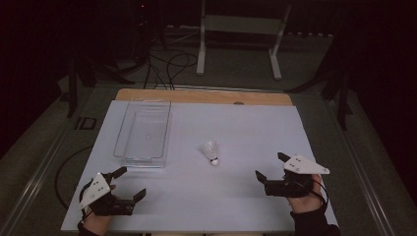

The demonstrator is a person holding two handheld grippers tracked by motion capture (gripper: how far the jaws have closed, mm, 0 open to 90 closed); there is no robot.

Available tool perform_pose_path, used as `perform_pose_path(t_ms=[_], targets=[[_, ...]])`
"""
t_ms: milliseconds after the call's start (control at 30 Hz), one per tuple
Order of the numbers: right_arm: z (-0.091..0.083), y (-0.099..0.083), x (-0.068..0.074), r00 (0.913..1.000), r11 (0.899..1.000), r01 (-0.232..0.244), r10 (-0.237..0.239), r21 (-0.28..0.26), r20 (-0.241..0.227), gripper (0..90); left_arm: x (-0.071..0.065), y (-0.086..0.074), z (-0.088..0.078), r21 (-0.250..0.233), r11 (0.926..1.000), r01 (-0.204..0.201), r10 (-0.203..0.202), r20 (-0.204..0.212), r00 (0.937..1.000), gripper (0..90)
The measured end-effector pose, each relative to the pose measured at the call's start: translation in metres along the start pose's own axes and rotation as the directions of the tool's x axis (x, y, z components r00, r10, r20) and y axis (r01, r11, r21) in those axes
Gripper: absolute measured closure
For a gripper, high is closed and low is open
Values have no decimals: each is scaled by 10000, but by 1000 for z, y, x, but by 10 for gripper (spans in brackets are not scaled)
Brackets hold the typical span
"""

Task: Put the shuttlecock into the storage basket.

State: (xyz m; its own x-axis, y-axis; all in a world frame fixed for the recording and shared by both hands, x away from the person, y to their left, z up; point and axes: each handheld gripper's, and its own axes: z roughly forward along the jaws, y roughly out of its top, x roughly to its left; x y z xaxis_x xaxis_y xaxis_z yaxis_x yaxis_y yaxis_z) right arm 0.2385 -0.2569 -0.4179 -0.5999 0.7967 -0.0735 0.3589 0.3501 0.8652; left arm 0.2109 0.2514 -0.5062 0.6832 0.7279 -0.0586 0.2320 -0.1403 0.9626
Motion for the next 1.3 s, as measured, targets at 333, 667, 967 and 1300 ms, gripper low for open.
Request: perform_pose_path(t_ms=[333,667,967,1300], targets=[[9,18,6,9997,10000,23,-22,47,-232,76,0,0,0,0,10000,19,-19,33,10000,3],[21,34,14,9980,9987,453,-444,213,-445,76,-1,0,0,33,10000,-13,13,43,10000,3],[35,46,20,9969,9976,588,-567,376,-543,76,-1,0,0,40,10000,-11,10,67,10000,3],[49,56,30,9932,9944,869,-817,606,-829,76,-1,0,1,92,9999,-58,57,108,9999,3]])
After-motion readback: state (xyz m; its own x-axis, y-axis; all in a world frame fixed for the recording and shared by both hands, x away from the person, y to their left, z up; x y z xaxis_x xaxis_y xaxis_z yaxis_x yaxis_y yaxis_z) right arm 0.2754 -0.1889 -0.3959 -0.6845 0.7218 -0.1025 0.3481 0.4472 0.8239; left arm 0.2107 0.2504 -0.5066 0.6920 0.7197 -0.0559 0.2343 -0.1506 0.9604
